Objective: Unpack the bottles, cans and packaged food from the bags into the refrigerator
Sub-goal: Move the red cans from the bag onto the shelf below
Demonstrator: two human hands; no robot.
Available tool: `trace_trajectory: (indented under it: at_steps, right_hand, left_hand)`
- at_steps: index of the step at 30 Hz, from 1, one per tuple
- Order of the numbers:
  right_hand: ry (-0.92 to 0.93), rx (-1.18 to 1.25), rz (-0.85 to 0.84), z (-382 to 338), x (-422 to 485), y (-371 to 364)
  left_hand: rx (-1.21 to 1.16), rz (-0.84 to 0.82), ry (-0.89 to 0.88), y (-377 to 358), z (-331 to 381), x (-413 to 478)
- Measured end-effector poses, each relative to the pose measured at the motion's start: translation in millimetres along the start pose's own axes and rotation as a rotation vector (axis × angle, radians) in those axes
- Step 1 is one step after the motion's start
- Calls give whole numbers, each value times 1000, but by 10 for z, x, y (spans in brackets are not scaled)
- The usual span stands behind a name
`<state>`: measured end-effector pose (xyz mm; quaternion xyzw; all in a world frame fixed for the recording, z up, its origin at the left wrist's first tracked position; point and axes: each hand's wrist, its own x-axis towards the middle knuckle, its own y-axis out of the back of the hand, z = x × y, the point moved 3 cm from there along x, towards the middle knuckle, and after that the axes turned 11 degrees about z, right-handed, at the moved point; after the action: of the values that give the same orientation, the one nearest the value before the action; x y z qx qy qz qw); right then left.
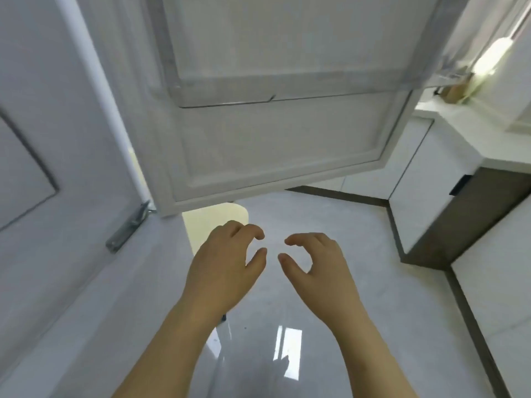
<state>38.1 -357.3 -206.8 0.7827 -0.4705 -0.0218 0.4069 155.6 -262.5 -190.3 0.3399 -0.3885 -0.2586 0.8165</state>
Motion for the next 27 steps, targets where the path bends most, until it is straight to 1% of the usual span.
trace_trajectory:
  at_steps: [4,8,18,22,27]
  right_hand:
    - [-156,-80,81,578,-118,485]
    - [-302,-134,179,1155,-340,1112]
    - [-599,-259,428,2336,-1171,2692]
    - [-726,-267,533,2613,-1552,3111]
    - [-854,-270,675,2916,-1917,3533]
  left_hand:
    - [-55,-157,-104,-616,560,87]
    - [-110,-293,-223,-1202,1305,34]
    - [-309,-490,-518,-2254,3282,-437]
    - [-348,-569,-633,-2535,3904,-691]
    - [-418,-616,-812,-2809,4616,-927]
